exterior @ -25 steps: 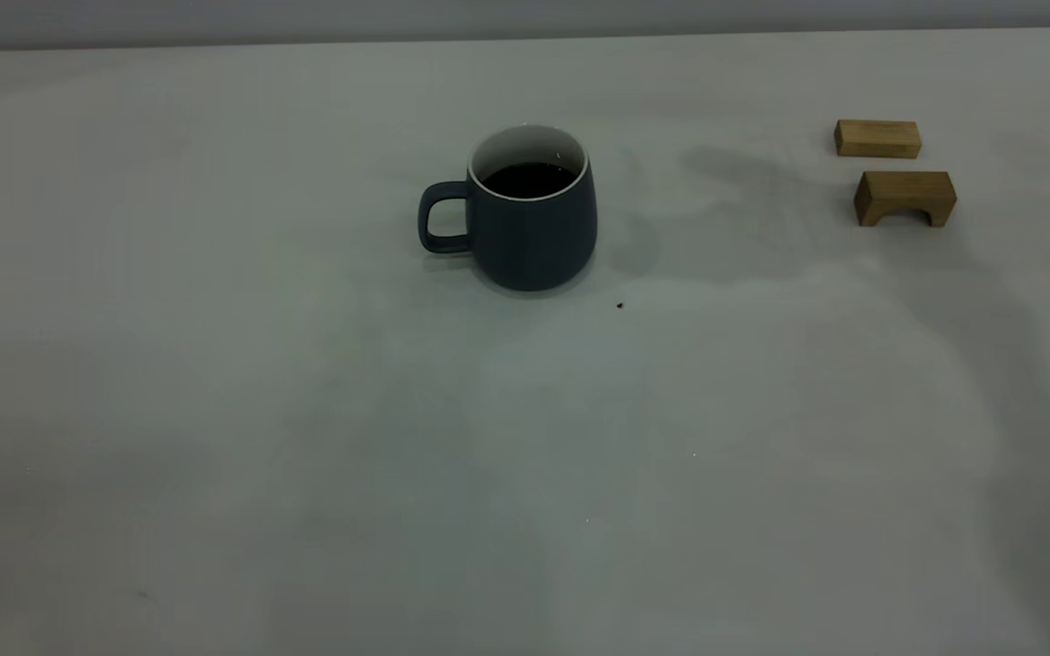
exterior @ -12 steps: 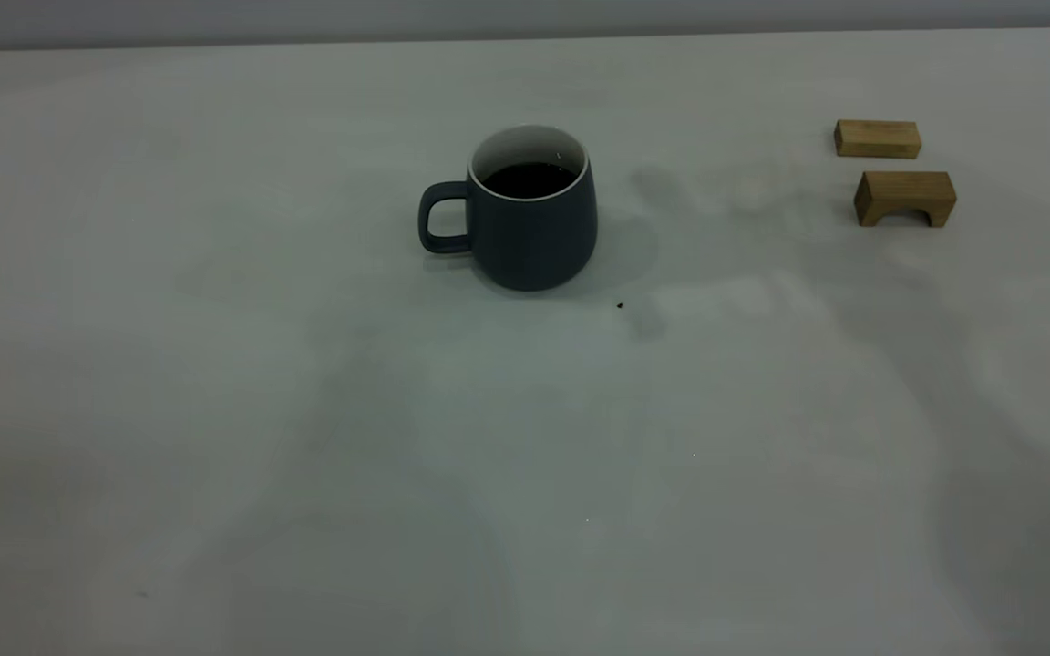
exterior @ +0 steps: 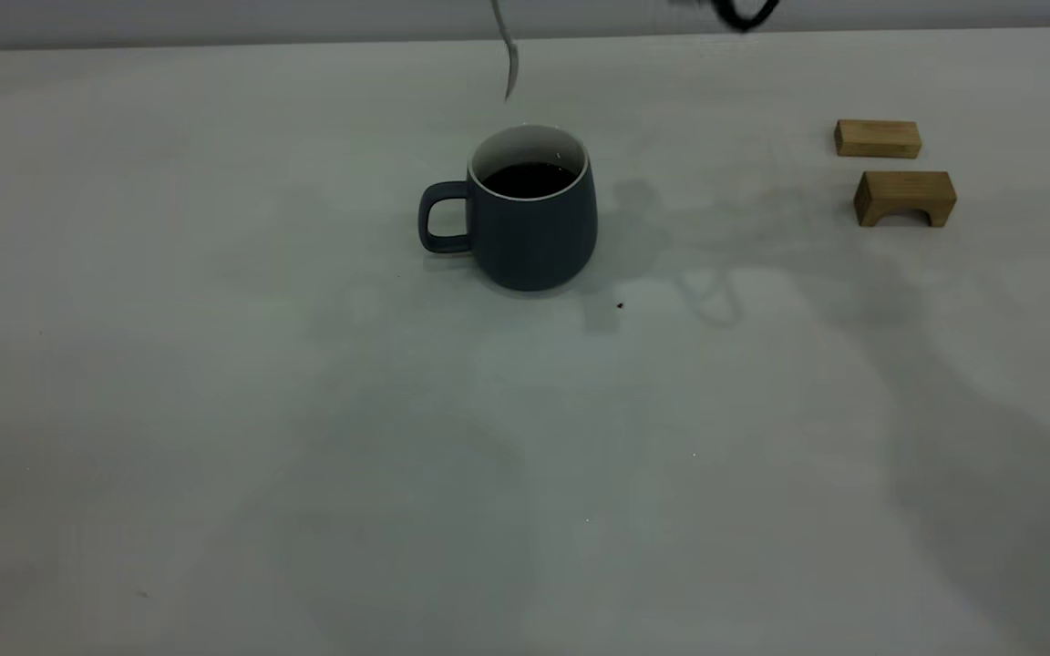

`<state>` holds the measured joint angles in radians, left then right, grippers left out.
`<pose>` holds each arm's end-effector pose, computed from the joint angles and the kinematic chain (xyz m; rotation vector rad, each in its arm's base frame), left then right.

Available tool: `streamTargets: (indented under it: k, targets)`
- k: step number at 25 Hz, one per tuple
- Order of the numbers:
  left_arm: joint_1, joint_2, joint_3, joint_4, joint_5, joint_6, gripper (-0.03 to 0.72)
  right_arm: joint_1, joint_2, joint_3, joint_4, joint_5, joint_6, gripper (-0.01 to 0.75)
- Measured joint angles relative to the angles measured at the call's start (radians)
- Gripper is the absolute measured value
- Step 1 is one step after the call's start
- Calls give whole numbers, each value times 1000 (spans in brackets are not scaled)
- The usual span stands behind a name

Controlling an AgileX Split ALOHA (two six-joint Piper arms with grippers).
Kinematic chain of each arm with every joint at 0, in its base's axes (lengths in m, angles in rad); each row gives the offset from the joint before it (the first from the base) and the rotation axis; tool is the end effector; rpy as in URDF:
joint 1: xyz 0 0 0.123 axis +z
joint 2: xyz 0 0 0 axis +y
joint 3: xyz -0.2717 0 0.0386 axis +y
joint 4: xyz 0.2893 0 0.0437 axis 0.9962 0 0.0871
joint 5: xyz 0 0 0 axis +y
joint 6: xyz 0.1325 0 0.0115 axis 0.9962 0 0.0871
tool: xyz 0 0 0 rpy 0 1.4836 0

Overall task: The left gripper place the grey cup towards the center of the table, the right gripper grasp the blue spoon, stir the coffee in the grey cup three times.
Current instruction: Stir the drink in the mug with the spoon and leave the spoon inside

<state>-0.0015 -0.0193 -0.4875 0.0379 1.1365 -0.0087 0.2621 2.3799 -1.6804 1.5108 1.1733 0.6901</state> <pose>0.0731 0.0045 0.2663 -0.0113 2.1129 0.0398 0.4614 0.2506 0.0942 -1.2409 -1.6541 -1.2923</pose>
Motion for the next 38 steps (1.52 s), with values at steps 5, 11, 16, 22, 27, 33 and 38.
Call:
streamTargets:
  k: [5,11,16,22,27,33,38]
  targets:
    - [0,0,0,0,0,0,592,0,70,0,66,-5,4,135]
    - [0,0,0,0,0,0,592,-2,140,-5,116,-64,4,135]
    - [0,0,0,0,0,0,591,-2,190,-6,157,-108,-19,135]
    - [0,0,0,0,0,0,591,-10,229,-6,194,-143,-176,135]
    - [0,0,0,0,0,0,591,-28,240,-11,161,-143,-260,135]
    - [0,0,0,0,0,0,591,-49,240,-15,101,-118,-100,135]
    - [0,0,0,0,0,0,591,-51,239,-16,60,-84,184,135]
